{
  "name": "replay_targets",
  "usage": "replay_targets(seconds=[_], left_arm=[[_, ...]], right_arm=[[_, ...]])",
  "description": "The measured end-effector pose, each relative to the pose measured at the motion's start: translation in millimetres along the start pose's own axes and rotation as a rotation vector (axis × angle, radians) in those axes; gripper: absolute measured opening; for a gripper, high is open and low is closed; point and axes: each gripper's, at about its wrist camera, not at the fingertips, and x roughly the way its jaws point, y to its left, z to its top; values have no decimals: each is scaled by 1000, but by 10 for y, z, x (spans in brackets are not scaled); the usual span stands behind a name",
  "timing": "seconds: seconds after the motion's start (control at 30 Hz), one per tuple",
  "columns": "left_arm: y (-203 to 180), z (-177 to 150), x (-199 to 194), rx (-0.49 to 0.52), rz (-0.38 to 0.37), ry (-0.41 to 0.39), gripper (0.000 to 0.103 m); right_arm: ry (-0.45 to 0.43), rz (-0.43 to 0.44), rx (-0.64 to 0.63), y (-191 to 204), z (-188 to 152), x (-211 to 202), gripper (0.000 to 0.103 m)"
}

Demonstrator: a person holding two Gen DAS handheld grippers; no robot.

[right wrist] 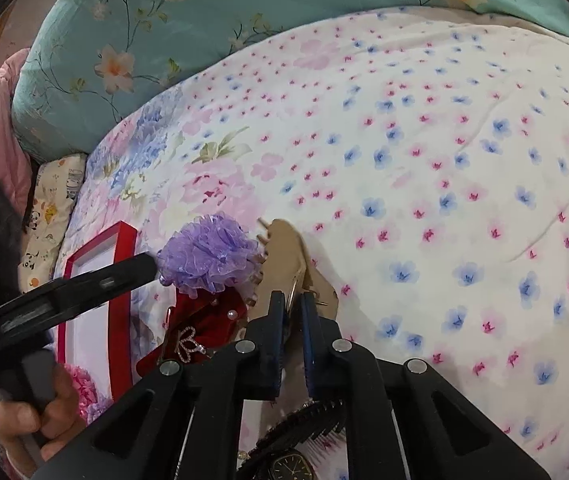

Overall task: Organize jewelry
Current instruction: 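Grasp the purple scrunchie with the left tool while the right tool grasps the tan claw clip, then place the purple scrunchie and tan claw clip into the box, open both tools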

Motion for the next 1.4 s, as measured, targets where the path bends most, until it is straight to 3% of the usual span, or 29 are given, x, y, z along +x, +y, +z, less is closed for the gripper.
replay_targets(seconds=[0.07, 0.13, 0.2, 0.3, 0.43, 0.77, 1.17, 1.4], left_arm=[[-47, 50, 88, 24, 14, 11, 73], [-73, 86, 150, 40, 23, 19, 64], [-85, 110, 199, 56, 11, 34, 23], [-128, 105, 172, 91, 14, 24, 10], [-129, 64, -33, 109, 9, -21, 9], [262, -220, -816, 18, -8, -153, 8], [1066, -686, -1484, -138, 52, -252, 8], [1407, -703, -1614, -181, 92, -280, 8]], right_arm=[[-13, -2, 1, -4, 28, -27, 4], [-29, -6, 2, -26, 31, -76, 4], [-41, -9, 8, -53, 41, -100, 4], [-50, -5, 30, -115, 58, -119, 4], [-78, 14, 46, -137, 80, -203, 4], [-113, 92, 20, 184, 51, -390, 4], [-57, 201, -72, 965, -179, -234, 4], [-25, 261, -114, 1459, -233, -22, 4]])
